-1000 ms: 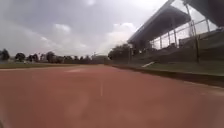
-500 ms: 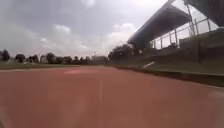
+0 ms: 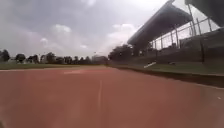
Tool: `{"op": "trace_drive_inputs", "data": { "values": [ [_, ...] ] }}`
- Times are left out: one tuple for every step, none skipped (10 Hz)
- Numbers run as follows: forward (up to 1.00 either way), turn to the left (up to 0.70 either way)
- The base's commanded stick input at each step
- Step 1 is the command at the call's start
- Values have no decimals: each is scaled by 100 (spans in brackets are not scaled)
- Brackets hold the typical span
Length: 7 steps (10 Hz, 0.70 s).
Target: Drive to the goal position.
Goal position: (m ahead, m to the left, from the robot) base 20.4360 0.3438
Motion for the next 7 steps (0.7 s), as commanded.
{"op": "trace_drive_inputs", "data": {
  "values": [
    [45, 27],
    [45, 27],
    [45, 27],
    [45, 27],
    [45, 27],
    [45, 27],
    [45, 27]
  ]
}}
